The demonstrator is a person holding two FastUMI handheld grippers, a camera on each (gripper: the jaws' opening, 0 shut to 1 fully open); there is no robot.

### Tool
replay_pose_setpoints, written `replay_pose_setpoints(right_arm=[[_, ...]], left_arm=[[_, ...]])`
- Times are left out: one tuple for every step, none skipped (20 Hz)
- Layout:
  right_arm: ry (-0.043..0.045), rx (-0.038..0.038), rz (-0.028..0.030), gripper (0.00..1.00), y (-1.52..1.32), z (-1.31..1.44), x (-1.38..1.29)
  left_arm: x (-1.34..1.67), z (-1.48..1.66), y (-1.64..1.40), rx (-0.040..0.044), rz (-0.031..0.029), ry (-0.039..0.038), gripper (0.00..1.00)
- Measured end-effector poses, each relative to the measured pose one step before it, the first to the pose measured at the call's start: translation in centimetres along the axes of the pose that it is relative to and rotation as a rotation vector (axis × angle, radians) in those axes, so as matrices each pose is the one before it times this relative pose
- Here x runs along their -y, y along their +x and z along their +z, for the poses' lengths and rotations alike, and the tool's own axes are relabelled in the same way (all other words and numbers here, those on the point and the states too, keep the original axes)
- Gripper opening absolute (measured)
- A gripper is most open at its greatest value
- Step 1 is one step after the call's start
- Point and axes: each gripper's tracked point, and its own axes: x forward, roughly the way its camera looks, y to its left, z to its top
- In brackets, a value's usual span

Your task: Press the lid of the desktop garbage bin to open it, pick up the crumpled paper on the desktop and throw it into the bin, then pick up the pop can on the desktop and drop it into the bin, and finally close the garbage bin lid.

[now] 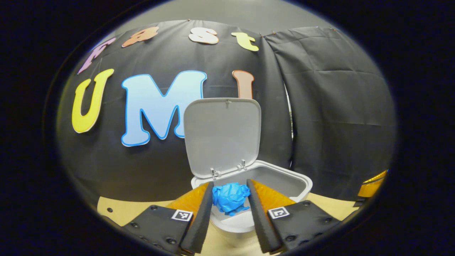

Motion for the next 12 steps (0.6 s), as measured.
replay_pose_setpoints(right_arm=[[0.002,-0.00024,-0.00233,0.03,-0.059,-0.059,0.143],[0.00172,-0.00089,-0.00163,0.03,-0.019,-0.037,0.097],[0.00178,-0.00137,-0.00006,0.03,-0.031,-0.131,0.041],[0.00171,-0.00128,0.00271,0.03,0.029,0.031,-0.021],[0.00029,-0.00141,0.00372,0.03,0.009,-0.098,-0.118],[-0.00152,-0.00138,0.00515,0.03,0.121,0.021,-0.206],[-0.00227,-0.00073,0.00705,0.03,0.077,-0.126,-0.252],[-0.00328,-0.00175,0.0089,0.03,0.061,-0.021,-0.293],[-0.00401,-0.00206,0.01037,0.03,0.084,-0.06,-0.331],[-0.00628,-0.00372,0.01087,0.03,0.098,-0.123,-0.279],[-0.00461,-0.00396,0.0137,0.03,0.141,-0.06,-0.432],[-0.00626,-0.00371,0.0155,0.03,0.164,-0.074,-0.545]], left_arm=[[-0.133,0.031,0.052,0.00177,0.00411,0.00105,0.74],[0.05,0.02,0.02,0.00045,0.00038,0.00051,0.8],[0.04,-0.085,0.077,-0.00081,-0.00029,0.00104,0.86],[-0.046,0.106,-0.082,-0.00007,0.00295,0.00105,0.92],[-0.104,-0.007,-0.137,0.00138,0.00246,-0.0002,0.96],[-0.197,0.076,-0.212,0.00047,0.00402,-0.00003,0.91],[-0.244,0.007,-0.173,-0.00024,0.00696,0.00063,0.91],[-0.365,0.122,-0.274,0.00168,0.007,-0.00005,0.91],[-0.434,0.066,-0.307,0.00109,0.00968,0.00133,0.96],[-0.562,0.083,-0.353,0.00073,0.01182,0.00162,0.96],[-0.632,0.029,-0.397,0.00007,0.01375,0.00037,0.96],[-0.755,0.081,-0.497,0.00045,0.01735,-0.0011,0.96]])
